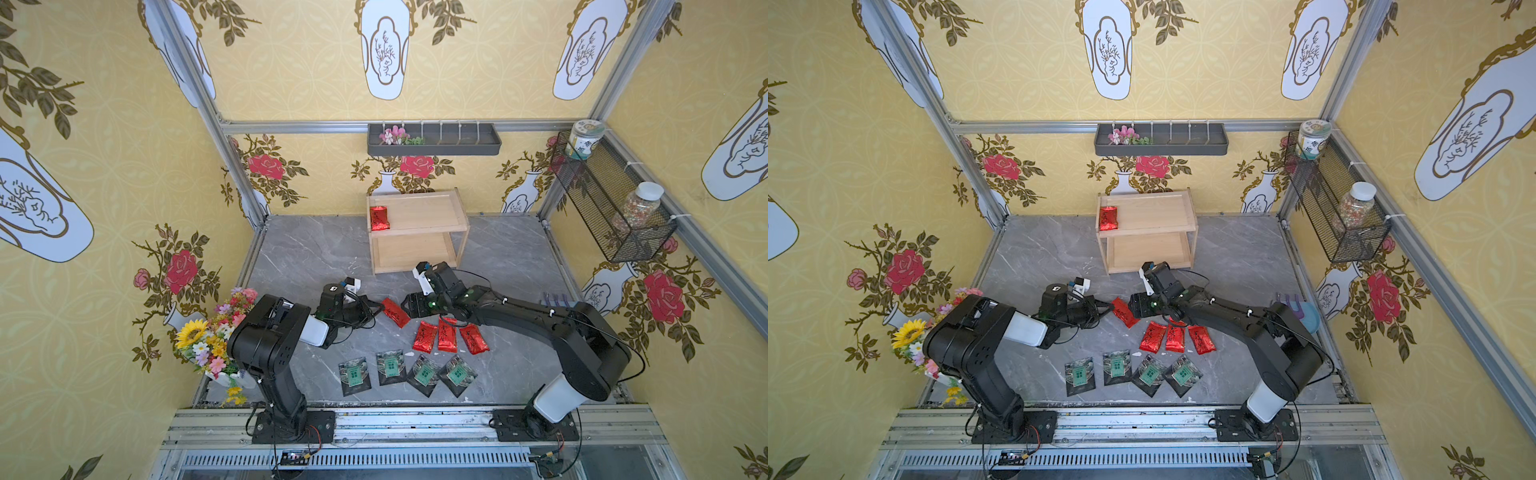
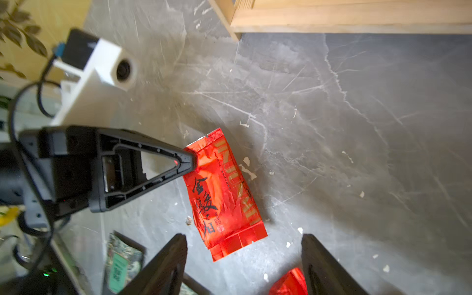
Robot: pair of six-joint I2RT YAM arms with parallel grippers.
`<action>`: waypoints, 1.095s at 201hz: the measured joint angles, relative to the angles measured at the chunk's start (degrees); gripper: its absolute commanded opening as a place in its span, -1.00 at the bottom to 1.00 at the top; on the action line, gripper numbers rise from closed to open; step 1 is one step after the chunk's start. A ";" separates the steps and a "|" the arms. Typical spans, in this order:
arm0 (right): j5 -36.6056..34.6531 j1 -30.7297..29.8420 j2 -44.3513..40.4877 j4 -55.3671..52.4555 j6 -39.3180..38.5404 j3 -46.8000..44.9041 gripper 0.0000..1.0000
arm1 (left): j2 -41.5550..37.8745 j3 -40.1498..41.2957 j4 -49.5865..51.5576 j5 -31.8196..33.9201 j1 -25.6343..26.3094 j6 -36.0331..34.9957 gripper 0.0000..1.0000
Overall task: Place the tea bags on the shelf by color
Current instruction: Pick up the tea bag from the center of the board, then place the tea bag on the shelf.
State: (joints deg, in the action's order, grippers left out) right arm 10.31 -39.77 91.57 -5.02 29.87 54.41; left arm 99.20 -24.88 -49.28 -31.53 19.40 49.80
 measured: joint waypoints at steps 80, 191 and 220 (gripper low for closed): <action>10.73 0.55 -1.36 25.18 30.36 -12.76 0.46 | -2.16 7.17 -23.39 2.14 -0.46 14.84 -1.00; 15.34 1.22 6.21 53.96 48.46 -18.29 0.38 | -7.65 10.14 -30.14 5.86 -0.68 19.06 -1.00; 15.45 0.72 7.78 57.46 51.23 -18.23 0.35 | -7.93 10.43 -31.30 6.23 -0.68 19.30 -1.00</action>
State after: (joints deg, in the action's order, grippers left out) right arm 25.76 -39.05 99.35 52.45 81.10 36.18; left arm 91.26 -14.46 -80.58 -25.30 18.72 69.10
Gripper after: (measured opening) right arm 0.685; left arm 0.070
